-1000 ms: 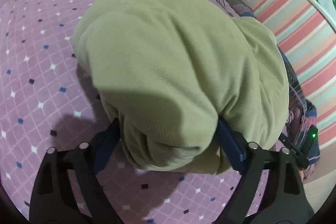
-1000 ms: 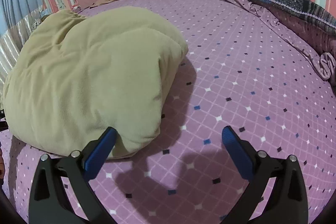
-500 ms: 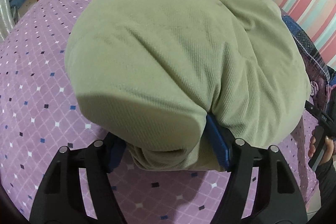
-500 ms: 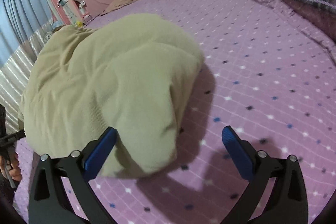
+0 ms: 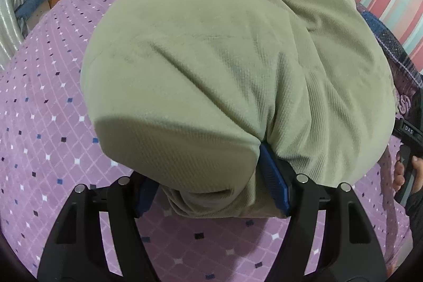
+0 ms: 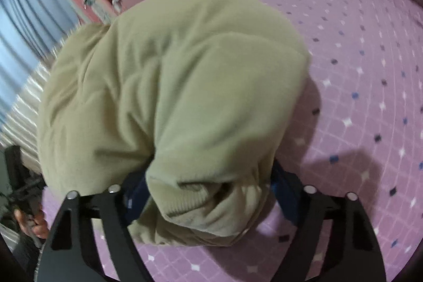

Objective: Fold large clothes

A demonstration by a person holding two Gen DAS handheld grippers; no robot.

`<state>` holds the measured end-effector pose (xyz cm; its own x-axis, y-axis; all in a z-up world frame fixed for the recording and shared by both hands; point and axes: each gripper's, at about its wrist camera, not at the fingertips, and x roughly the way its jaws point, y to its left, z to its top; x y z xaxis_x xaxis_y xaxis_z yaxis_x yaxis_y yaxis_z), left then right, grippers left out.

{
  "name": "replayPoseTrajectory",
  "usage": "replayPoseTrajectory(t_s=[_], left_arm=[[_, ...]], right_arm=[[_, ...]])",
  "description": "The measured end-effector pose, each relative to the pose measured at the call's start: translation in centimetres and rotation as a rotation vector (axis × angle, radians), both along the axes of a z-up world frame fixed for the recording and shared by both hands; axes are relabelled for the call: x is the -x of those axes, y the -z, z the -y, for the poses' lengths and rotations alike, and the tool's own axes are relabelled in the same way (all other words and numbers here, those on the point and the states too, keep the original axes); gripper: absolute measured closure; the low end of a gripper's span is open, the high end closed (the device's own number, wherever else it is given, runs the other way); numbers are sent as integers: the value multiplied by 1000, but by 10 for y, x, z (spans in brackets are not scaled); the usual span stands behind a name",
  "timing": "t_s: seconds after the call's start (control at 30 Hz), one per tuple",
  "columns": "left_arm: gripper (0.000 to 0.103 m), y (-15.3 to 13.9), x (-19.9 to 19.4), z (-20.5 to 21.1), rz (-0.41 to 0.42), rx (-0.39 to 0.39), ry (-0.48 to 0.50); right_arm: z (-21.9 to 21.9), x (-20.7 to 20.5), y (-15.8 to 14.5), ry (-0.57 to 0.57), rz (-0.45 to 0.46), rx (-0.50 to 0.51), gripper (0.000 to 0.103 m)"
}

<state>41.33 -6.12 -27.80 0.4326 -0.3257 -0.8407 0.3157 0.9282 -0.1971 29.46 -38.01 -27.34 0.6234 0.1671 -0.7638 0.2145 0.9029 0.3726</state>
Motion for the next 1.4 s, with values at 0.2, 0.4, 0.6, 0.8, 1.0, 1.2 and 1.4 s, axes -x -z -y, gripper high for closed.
replayPoseTrajectory(t_s=[0.2, 0.4, 0.6, 0.8, 1.0, 1.2, 1.4], left_arm=[[33, -1, -1, 13, 14, -37, -15], [33, -3, 1, 21, 14, -48, -17], [33, -5, 5, 19, 19, -50, -22], [34, -7, 7, 19, 20, -52, -24], [34, -9, 8, 20, 18, -56, -27], [34, -8, 9, 22, 17, -57, -28], [34, -9, 8, 22, 18, -59, -27]], right_arm=[[-13, -11, -1, -26, -35, 49, 35], [-16, -11, -3, -21, -35, 54, 35], [-8, -3, -4, -23, -34, 50, 35], [-7, -2, -3, -24, -35, 49, 35], [-7, -3, -3, -25, -38, 51, 35], [-5, -2, -1, -30, -38, 44, 35], [-4, -2, 0, -33, -39, 41, 35]])
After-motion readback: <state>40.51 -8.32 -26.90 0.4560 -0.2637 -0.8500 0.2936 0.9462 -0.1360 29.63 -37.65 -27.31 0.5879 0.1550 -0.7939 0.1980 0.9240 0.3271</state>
